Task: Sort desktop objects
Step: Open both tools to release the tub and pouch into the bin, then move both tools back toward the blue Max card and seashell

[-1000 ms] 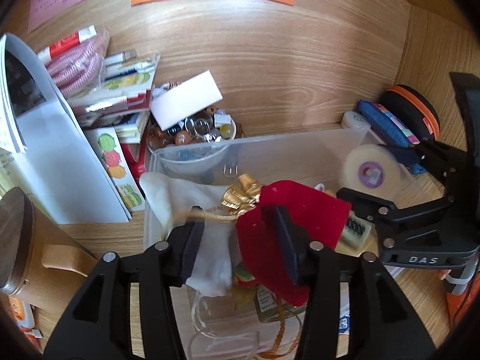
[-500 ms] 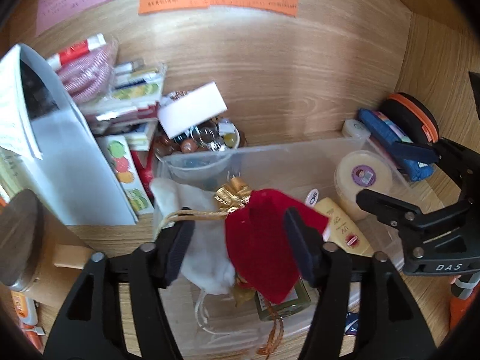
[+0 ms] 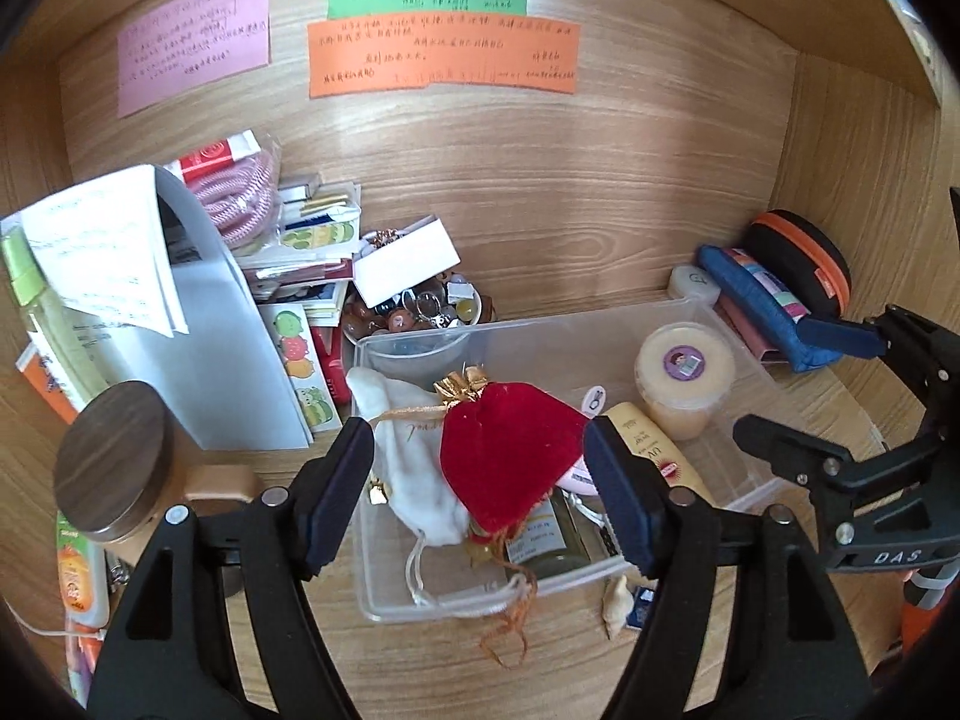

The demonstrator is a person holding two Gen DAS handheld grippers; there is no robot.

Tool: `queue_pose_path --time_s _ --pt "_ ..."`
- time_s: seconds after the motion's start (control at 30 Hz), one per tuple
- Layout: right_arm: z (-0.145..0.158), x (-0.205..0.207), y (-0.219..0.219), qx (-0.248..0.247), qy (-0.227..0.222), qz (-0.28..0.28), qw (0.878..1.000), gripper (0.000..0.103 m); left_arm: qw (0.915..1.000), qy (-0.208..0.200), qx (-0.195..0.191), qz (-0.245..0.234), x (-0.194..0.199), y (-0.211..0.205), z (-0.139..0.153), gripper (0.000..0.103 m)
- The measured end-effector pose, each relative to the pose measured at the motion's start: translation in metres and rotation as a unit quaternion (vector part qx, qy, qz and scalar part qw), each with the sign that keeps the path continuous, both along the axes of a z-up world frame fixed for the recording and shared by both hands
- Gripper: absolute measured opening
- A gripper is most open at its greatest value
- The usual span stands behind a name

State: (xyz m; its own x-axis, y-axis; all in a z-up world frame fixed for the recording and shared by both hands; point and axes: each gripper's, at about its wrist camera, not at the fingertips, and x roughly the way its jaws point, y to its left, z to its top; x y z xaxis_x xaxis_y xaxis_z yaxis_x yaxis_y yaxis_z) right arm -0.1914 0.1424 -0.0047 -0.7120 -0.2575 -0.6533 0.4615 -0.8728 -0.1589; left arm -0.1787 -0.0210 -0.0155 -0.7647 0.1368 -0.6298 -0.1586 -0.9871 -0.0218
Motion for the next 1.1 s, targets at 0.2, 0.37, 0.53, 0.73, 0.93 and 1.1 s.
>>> queue_pose_path --time_s 0.2,0.37,0.53,0.73,0.93,1.1 --pt "0.003 0.024 0.003 0.002 0.010 0.004 1.000 0.085 0.9999 0.014 -0.001 0.000 0.019 0.001 0.011 0.074" --pt "0.004 0.042 0.006 0.000 0.015 0.008 1.000 0.085 0.9998 0.018 -0.004 0.001 0.037 0.003 0.013 0.081" --pt "0.000 0.057 0.009 -0.009 0.021 0.013 1.000 0.085 0.9997 0.024 -0.003 0.007 0.053 0.002 0.009 0.090" --pt "-0.018 0.077 0.003 -0.007 0.008 0.041 0.999 0.084 0.9999 -0.001 0.011 0.006 0.063 -0.002 -0.009 0.090" --pt "-0.049 0.088 -0.009 0.010 -0.023 0.070 0.997 0.071 0.9989 -0.036 0.031 -0.001 0.071 -0.003 -0.034 0.089" --pt "-0.074 0.080 -0.015 0.023 -0.063 0.080 0.995 0.057 0.9974 -0.056 0.042 -0.013 0.080 -0.001 -0.052 0.084"
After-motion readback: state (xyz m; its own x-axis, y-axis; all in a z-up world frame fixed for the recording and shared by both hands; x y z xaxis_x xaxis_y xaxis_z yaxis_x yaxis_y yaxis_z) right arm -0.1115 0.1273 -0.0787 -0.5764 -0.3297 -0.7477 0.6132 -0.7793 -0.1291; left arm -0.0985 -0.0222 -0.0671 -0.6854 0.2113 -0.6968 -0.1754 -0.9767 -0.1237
